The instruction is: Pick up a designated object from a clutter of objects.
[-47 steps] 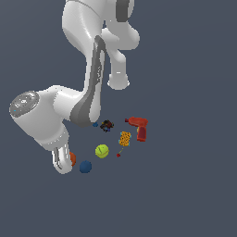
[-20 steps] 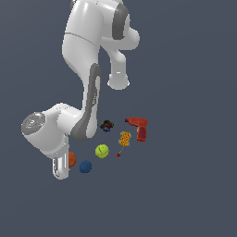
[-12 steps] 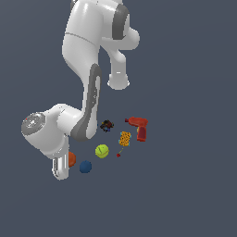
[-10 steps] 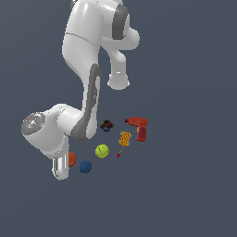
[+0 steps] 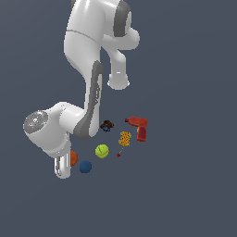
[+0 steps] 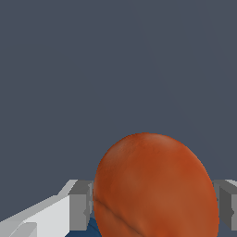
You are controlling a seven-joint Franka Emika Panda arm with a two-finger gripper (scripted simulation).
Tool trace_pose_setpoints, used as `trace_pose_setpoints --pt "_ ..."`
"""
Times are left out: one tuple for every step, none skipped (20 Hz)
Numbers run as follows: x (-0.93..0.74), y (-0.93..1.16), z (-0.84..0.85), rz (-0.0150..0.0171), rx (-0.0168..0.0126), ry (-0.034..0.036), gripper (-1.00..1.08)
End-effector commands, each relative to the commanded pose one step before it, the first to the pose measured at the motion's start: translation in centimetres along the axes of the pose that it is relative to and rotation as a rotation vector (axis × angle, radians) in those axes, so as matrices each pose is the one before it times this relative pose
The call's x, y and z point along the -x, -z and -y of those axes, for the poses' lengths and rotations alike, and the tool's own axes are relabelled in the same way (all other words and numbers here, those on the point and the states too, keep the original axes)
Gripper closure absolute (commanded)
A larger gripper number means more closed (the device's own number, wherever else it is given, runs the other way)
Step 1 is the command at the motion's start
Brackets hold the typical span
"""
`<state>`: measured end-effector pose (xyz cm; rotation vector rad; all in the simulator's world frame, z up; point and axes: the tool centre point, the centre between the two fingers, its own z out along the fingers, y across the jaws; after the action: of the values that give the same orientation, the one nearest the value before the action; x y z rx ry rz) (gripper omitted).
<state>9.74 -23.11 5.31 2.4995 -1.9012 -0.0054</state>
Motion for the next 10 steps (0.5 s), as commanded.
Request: trace_pose_setpoints --pt "0.805 0.808 0.225 -0.00114 -0.00292 0.00114 1.08" --pt "0.429 0.348 0.052 0.00000 0.00000 0.00000 1.08" --pt "0.479 0.389 0.058 0.00000 0.00000 0.00000 1.08" --pt "0.531 0.431 0.065 0.00000 0.00000 0.00000 1.08" --pt "0.581 0.472 0.070 0.00043 -0.00023 0.00000 1.08" --pt "0.639 0.520 0.079 0.00000 0.00000 0.00000 1.08" --pt "0.695 0.566 0.086 0.00000 0.00000 0.00000 1.08" --pt "0.754 0.614 0.094 0.00000 0.00000 0.00000 1.08" --pt "0.807 0.658 0.099 0.00044 -0.00021 0.00001 1.08" --pt "0.866 0.707 0.109 0.00000 0.00000 0.00000 1.08"
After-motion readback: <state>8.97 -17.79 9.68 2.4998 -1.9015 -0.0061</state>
